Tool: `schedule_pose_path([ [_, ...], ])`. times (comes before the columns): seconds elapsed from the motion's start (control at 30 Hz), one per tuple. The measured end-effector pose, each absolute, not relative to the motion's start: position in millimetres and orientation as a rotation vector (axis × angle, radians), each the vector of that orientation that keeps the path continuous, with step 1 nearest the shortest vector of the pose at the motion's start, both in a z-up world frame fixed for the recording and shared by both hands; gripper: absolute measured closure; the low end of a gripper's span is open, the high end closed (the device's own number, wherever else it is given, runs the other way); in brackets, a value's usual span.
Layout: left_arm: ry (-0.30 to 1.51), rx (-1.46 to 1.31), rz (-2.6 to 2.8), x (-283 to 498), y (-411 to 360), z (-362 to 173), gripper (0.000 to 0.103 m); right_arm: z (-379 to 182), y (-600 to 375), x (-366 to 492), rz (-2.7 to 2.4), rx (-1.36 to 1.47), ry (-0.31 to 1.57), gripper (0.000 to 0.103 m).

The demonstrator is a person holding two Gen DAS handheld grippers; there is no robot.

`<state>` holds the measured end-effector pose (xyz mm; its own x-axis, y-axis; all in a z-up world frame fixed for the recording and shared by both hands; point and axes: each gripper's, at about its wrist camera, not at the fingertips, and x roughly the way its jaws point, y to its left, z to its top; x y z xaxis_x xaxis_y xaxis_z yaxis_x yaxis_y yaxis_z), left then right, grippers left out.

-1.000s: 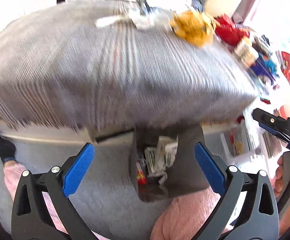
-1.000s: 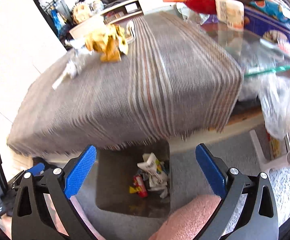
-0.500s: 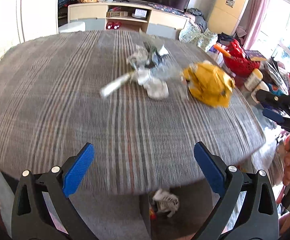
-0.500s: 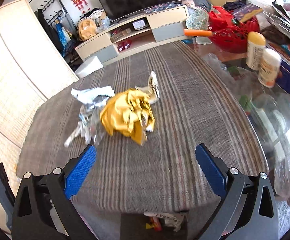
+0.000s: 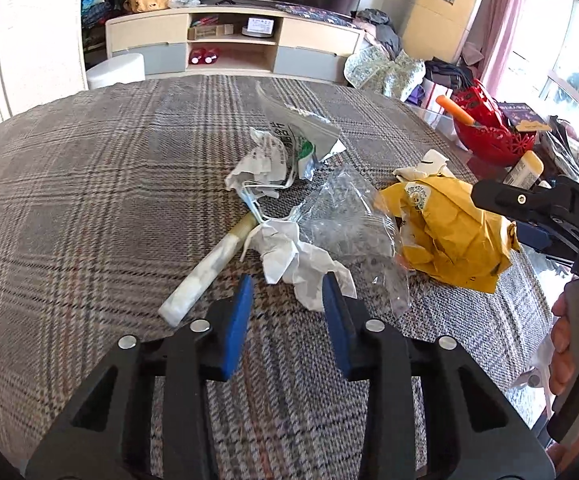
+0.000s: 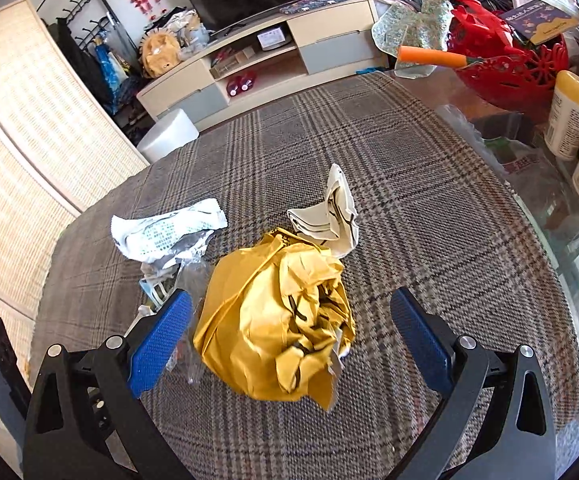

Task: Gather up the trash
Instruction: 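Grasp the crumpled yellow wrapper with the right tool while the left tool grasps white paper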

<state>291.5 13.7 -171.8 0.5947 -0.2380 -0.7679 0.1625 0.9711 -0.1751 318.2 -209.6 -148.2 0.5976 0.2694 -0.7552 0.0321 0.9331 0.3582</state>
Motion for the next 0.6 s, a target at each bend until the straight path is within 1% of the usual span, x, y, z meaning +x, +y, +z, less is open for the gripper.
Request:
schedule_pose_path([
  [0.23,0.928,-0.074,-0.235,312.4,8.6,-183.5,0.072,-164.3,-199.5,331.1,0.133,0.332,0.968,0.003],
  [0.27,0.93,-0.071,-0.241,314.5,7.9,-184.6,0.073,-166.6,-200.2,330.9,0.137,0.335,0.971,0.005],
  [0.3,0.936,-0.064,-0.249,317.0,7.1,-186.7,0.079,-170.3,-201.4,330.5,0.156,0.348,0.975,0.008],
  [0.33,0.941,-0.062,-0.258,318.9,6.5,-187.9,0.083,-173.3,-202.5,329.7,0.184,0.366,0.98,0.021],
  [0.37,0.944,-0.063,-0.269,319.8,6.0,-189.2,0.085,-175.1,-202.9,328.0,0.205,0.372,0.984,0.025],
  [0.47,0.938,-0.053,-0.268,318.2,5.2,-189.5,0.091,-170.4,-202.3,319.3,0.214,0.34,0.953,0.031],
  [0.6,0.93,-0.046,-0.258,307.9,6.3,-184.1,0.093,-162.9,-211.2,304.3,0.227,0.357,0.931,0.034],
])
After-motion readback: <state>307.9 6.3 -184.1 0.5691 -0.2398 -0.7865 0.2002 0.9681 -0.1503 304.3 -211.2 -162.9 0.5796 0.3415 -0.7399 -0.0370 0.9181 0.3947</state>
